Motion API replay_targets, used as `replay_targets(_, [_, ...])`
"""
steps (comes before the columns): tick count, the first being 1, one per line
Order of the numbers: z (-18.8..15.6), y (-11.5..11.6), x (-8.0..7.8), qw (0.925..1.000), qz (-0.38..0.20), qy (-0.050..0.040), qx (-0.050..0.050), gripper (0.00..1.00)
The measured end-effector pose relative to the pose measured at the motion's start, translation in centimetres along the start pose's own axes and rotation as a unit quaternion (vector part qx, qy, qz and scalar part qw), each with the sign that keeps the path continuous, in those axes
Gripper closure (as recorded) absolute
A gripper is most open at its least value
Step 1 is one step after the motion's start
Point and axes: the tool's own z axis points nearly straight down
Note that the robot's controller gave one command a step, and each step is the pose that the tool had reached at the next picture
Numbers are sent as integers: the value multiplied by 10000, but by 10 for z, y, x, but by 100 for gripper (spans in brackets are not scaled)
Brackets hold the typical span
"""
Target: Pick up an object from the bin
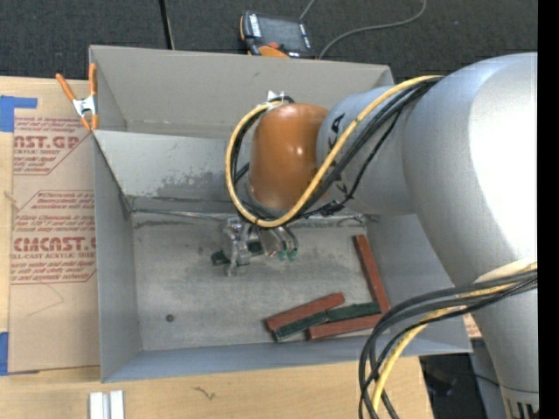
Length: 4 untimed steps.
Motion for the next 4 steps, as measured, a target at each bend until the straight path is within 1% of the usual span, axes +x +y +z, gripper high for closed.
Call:
replay_targets(1, [2, 0, 2, 10000, 0, 23, -1, 0])
replay_targets(2, [-7, -79, 12, 9934, 1145, 26, 21, 0])
replay_targets(3, [3, 5, 5, 9963, 856, 27, -12, 0])
replay_targets(4, [2, -1, 4, 9960, 892, 24, 4, 100])
